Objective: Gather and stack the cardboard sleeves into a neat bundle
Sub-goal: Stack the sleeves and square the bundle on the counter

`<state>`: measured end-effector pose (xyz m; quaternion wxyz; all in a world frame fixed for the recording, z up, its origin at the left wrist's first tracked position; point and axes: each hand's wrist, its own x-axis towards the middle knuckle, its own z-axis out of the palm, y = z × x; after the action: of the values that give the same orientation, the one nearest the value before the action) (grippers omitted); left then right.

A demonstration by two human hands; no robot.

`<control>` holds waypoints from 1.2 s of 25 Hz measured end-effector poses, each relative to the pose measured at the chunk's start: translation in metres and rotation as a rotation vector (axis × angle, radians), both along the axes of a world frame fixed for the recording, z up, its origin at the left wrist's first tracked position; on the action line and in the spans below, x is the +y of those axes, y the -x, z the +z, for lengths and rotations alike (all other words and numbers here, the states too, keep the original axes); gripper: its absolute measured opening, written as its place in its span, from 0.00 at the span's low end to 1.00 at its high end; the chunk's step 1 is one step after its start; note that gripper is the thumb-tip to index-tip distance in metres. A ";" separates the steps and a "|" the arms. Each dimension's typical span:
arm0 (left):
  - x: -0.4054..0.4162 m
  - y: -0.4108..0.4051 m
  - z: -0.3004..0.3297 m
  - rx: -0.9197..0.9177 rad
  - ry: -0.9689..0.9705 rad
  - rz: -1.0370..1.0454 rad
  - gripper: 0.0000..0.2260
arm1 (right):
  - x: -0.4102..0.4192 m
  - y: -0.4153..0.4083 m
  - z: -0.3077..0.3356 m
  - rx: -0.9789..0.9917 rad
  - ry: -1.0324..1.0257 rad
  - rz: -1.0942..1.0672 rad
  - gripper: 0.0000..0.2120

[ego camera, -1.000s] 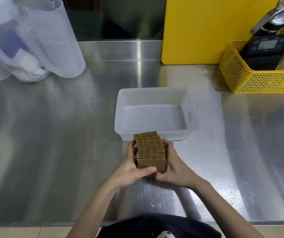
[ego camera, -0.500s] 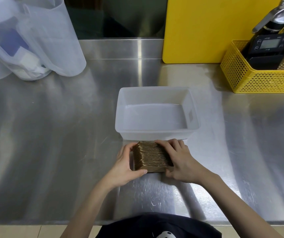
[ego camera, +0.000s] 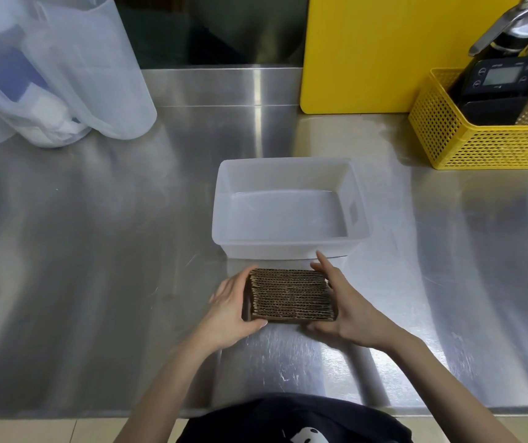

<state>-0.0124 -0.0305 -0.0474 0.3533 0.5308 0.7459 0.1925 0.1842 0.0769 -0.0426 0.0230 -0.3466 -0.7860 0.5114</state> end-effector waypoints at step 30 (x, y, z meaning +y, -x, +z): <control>-0.001 -0.014 -0.004 0.039 -0.039 0.022 0.41 | -0.012 0.006 -0.017 -0.007 -0.211 -0.125 0.42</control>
<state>0.0020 -0.0311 -0.0516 0.3261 0.5329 0.7547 0.2004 0.1778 0.0645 -0.0601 0.0883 -0.3923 -0.8124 0.4222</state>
